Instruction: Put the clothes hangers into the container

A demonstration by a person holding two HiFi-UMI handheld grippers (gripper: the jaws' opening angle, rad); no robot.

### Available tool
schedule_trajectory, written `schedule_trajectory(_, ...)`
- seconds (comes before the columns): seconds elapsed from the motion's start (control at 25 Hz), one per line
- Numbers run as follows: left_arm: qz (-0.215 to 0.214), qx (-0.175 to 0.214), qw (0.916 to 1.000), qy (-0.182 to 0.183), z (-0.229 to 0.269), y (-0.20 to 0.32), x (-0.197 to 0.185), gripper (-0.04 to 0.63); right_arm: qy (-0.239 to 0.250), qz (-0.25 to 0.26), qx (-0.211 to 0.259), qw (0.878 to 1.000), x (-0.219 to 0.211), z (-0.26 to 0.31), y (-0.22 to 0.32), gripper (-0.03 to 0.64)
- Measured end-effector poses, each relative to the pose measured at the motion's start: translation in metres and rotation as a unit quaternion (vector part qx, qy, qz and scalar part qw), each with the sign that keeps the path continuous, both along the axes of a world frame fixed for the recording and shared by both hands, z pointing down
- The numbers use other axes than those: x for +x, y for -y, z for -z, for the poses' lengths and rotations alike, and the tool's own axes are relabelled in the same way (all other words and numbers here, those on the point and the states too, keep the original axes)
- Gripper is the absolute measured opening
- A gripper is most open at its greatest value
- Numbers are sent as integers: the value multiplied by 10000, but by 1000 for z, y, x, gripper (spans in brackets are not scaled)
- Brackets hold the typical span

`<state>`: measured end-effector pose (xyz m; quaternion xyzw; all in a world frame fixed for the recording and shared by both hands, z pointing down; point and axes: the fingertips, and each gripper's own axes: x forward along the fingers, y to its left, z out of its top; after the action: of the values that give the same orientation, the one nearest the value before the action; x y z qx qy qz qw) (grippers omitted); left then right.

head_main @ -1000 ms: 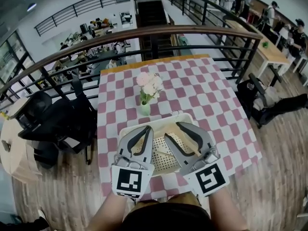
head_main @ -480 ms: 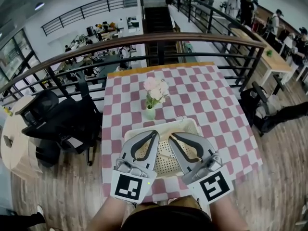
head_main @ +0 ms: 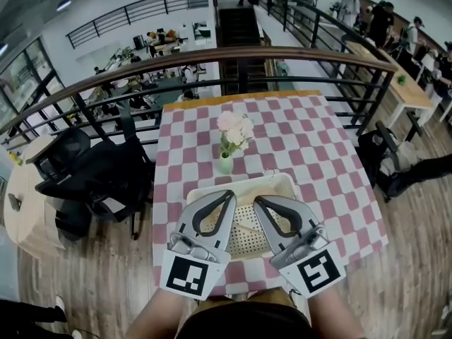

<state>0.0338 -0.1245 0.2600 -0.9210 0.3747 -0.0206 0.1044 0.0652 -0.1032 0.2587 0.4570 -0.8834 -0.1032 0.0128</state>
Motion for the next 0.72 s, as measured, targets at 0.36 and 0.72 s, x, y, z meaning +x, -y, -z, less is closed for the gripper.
schedule_trajectory(0.36, 51, 8, 10000, 59, 2, -1, 0, 11, 85, -52, 99, 9999, 4, 7, 2, 31)
schedule_trajectory(0.72, 80, -74, 9999, -2, 6, -5, 1, 11, 95, 111, 84, 9999, -3, 8, 1, 31)
